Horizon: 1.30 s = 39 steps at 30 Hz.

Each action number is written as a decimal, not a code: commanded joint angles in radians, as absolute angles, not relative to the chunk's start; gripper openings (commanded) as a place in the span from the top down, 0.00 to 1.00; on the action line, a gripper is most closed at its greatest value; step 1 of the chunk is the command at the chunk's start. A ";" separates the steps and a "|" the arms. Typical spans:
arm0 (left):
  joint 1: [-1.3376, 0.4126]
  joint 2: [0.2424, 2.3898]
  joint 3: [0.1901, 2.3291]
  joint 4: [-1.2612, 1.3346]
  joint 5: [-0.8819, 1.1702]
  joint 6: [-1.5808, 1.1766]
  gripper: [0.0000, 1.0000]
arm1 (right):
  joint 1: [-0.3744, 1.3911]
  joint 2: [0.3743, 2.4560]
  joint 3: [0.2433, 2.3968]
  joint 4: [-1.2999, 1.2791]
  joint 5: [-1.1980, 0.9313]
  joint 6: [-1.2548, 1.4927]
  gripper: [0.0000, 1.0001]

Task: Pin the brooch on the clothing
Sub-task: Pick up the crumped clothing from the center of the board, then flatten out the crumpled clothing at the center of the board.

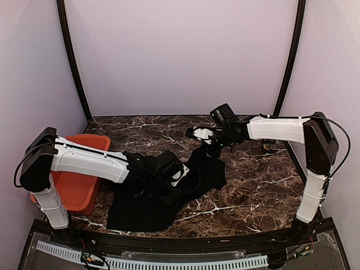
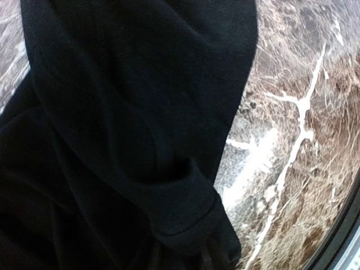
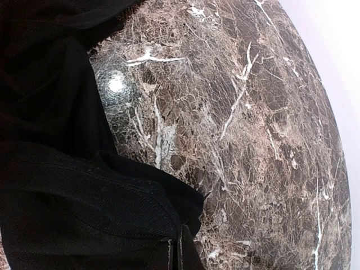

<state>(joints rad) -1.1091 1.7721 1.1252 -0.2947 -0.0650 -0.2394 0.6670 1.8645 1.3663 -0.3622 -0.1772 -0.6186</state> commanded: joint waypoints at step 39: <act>-1.140 1.231 1.378 -0.078 -0.157 0.518 0.99 | 0.851 0.921 1.190 0.033 -0.147 -0.609 1.00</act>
<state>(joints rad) -1.1202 1.2873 1.4158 -0.1780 -0.3153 0.4229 0.7731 0.9356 1.1744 0.0006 -0.0887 -0.5850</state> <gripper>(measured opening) 0.016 0.008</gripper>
